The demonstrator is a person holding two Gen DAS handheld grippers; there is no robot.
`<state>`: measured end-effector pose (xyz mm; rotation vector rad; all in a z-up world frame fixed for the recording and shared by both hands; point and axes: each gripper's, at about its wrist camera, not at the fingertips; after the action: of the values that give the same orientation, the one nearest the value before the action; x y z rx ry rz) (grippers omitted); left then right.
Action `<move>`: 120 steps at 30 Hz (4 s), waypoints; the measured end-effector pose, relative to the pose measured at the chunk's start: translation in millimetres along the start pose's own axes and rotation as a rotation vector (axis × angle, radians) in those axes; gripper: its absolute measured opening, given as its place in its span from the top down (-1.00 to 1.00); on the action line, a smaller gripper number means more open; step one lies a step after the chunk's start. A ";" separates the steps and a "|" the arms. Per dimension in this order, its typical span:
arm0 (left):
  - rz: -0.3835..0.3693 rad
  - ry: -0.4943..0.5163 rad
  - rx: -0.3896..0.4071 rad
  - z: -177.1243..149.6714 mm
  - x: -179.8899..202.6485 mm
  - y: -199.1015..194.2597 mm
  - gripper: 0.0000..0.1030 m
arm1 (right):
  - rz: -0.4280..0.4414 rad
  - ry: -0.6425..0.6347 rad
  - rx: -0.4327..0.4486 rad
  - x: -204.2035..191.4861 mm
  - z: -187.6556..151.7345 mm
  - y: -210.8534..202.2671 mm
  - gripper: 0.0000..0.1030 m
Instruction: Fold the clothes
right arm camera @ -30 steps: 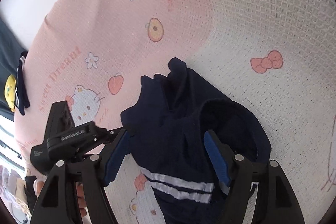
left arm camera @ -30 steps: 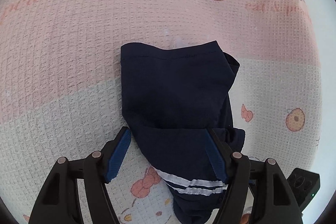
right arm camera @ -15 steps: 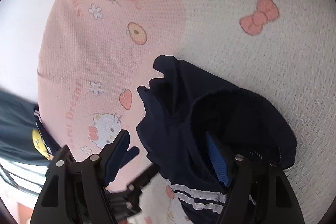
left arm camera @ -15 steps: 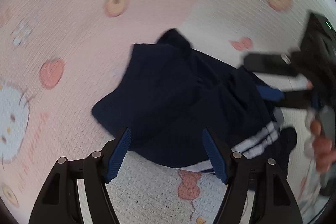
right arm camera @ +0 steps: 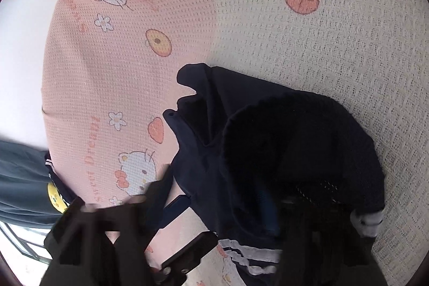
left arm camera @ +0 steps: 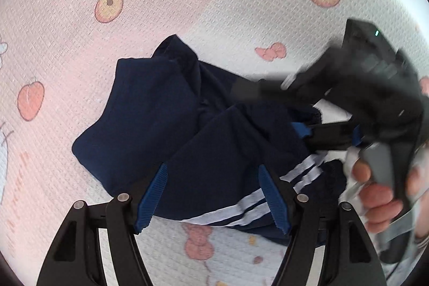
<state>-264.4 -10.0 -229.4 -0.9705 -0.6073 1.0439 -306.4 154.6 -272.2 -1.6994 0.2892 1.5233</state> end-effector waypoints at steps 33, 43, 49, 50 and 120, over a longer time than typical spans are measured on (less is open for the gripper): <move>-0.123 -0.131 0.002 0.6 52.8 -32.9 -0.36 | 0.282 -0.030 -0.134 -12.4 -11.6 -53.1 0.83; 0.036 -0.212 -0.025 1.4 66.2 -25.0 -0.36 | 0.284 -0.047 -0.161 -13.1 -17.0 -54.8 0.83; 0.010 -0.310 -0.078 -6.6 59.4 -16.7 0.49 | 0.298 -0.047 -0.145 -7.3 -15.8 -66.1 0.80; 0.014 -0.314 -0.077 -8.1 58.4 -17.8 0.61 | 0.293 -0.055 -0.140 -7.5 -17.0 -67.9 0.79; -0.121 -0.585 -0.188 -132.0 12.6 -80.2 -0.01 | -0.024 -0.132 -0.142 46.0 -101.0 -132.3 -0.37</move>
<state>-118.2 -60.8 -220.2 -0.7706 -1.2490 1.1796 -136.5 185.3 -266.0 -1.6951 0.0928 1.6631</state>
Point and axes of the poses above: each gripper's, at about its wrist camera, not at the fingertips, and y roughly the way its jaws point, x to its right, z to its top, and after that the axes turned 13 degrees about z, right-handed
